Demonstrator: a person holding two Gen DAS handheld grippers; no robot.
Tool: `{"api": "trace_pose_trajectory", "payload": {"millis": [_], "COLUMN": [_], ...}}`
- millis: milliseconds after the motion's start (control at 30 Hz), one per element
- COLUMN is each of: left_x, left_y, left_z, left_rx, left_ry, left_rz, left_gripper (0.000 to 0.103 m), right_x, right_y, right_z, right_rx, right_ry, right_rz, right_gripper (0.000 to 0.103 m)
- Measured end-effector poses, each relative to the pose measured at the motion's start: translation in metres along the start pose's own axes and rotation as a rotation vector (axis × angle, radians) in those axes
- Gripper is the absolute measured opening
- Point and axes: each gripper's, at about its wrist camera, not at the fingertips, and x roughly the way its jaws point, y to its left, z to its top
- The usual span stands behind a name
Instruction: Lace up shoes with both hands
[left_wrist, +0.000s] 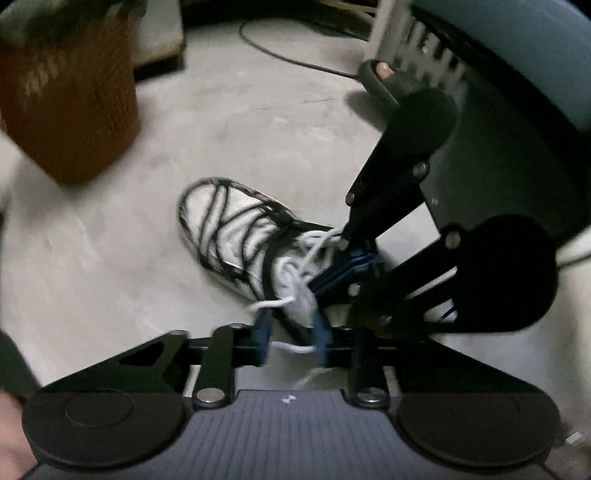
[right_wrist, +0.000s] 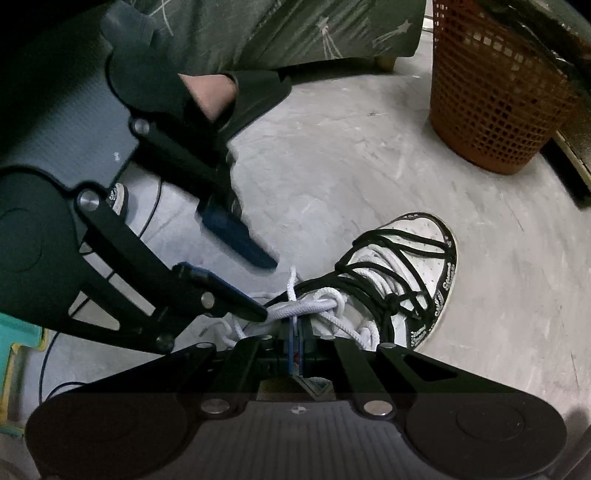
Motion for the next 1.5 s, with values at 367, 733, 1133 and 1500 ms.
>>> {"api": "trace_pose_trajectory", "payload": {"millis": [367, 733, 1133, 1500], "left_x": [0.010, 0.018, 0.024, 0.003], "left_y": [0.020, 0.044, 0.042, 0.066], "left_z": [0.000, -0.002, 0.000, -0.017], "left_rx": [-0.247, -0.452, -0.436, -0.614], "left_ry": [-0.053, -0.044, 0.004, -0.145], "left_rz": [-0.067, -0.182, -0.103, -0.218], "left_gripper": [0.014, 0.010, 0.022, 0.018], "right_x": [-0.005, 0.010, 0.033, 0.055], "right_y": [-0.004, -0.002, -0.023, -0.061], "right_z": [-0.005, 0.006, 0.024, 0.049], "right_rx": [0.048, 0.059, 0.127, 0.344], "right_ry": [-0.004, 0.003, 0.025, -0.106], "right_rz": [-0.014, -0.013, -0.067, 0.022], "right_gripper": [0.003, 0.003, 0.000, 0.012]}}
